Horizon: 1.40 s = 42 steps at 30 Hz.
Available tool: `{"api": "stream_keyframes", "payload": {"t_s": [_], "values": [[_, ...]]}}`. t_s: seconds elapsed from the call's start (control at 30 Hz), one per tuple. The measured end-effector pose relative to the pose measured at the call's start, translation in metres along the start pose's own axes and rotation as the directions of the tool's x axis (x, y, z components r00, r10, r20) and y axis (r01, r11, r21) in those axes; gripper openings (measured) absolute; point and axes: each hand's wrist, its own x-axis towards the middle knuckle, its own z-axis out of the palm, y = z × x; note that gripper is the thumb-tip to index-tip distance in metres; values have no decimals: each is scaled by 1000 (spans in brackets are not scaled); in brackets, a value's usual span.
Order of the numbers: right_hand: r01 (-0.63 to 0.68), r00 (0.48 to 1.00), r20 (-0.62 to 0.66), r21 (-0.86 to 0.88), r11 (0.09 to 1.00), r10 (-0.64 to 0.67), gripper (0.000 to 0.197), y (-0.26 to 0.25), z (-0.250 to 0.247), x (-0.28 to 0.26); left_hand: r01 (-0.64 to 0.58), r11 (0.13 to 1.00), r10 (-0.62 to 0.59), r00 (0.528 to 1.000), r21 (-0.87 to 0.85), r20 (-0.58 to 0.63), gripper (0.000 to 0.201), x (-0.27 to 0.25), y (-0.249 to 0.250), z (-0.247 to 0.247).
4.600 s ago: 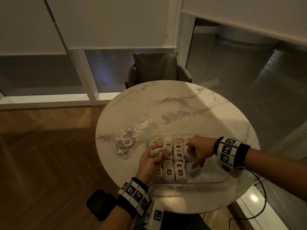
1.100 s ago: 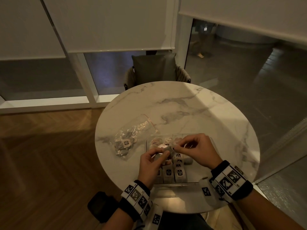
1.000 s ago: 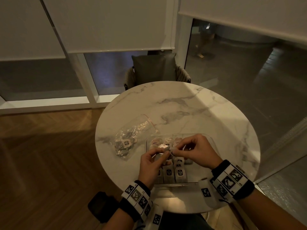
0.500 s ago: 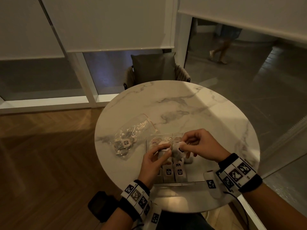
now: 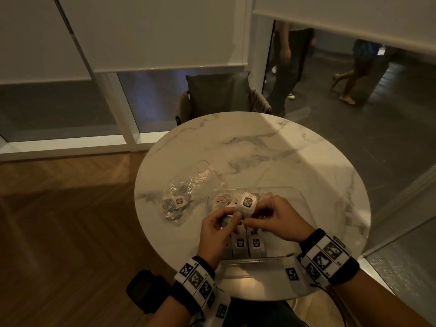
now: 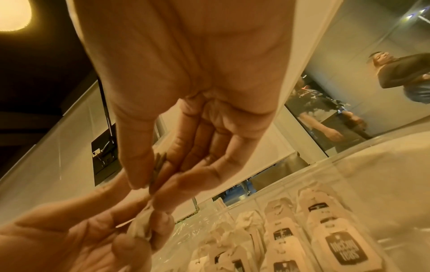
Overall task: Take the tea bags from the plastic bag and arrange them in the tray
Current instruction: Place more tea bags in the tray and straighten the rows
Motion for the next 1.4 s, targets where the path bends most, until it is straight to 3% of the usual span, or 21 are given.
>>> {"api": "stream_keyframes", "payload": {"t_s": [0.2, 0.37, 0.47, 0.67, 0.73, 0.83, 1.0, 1.1, 1.17, 1.23, 1.3, 1.4], "values": [[-30, 999, 41, 42, 999, 28, 15, 0, -2, -2, -40, 994, 40, 999, 105, 3, 5, -1, -7, -3], [-43, 999, -1, 110, 993, 44, 16, 1, 3, -6, -22, 996, 22, 1000, 87, 5, 16, 0, -5, -3], [-32, 999, -7, 132, 991, 33, 5, -3, 4, -8, -5, 998, 2, 999, 65, 45, 19, -1, 0, -1], [-83, 993, 78, -11, 996, 84, 22, -1, 1, -5, -48, 990, 46, 999, 132, 15, 6, -1, -4, -1], [-78, 996, 35, -74, 994, 81, 34, -5, -6, -4, -62, 986, 63, 998, 152, -8, 6, 0, -6, 0], [-42, 998, -37, -17, 999, 41, 42, -12, -17, -2, -82, 983, 85, 996, 166, -15, 7, 0, -6, 0], [-3, 1000, 9, -82, 997, 4, 16, -22, -30, 7, -66, 980, 57, 997, 186, 55, 4, -1, -2, 2], [-24, 1000, 11, -200, 980, 26, 7, -27, -43, 13, -9, 985, 1, 999, 171, 51, 31, -1, 2, 4], [-64, 994, 54, -362, 930, 90, 7, -29, -54, 17, -12, 987, 11, 1000, 163, 7, 39, -1, 2, 5], [-122, 958, 142, -590, 798, 251, 12, -28, -61, 22, -15, 991, 20, 999, 136, -40, 41, 1, 0, 4], [-141, 882, 204, -746, 651, 426, 17, -22, -62, 25, 20, 996, -11, 994, 88, -106, 42, 2, -4, 4], [-107, 778, 270, -832, 544, 567, 18, -13, -58, 28, 49, 995, -32, 984, 90, -178, 44, 5, -10, 3]]}}
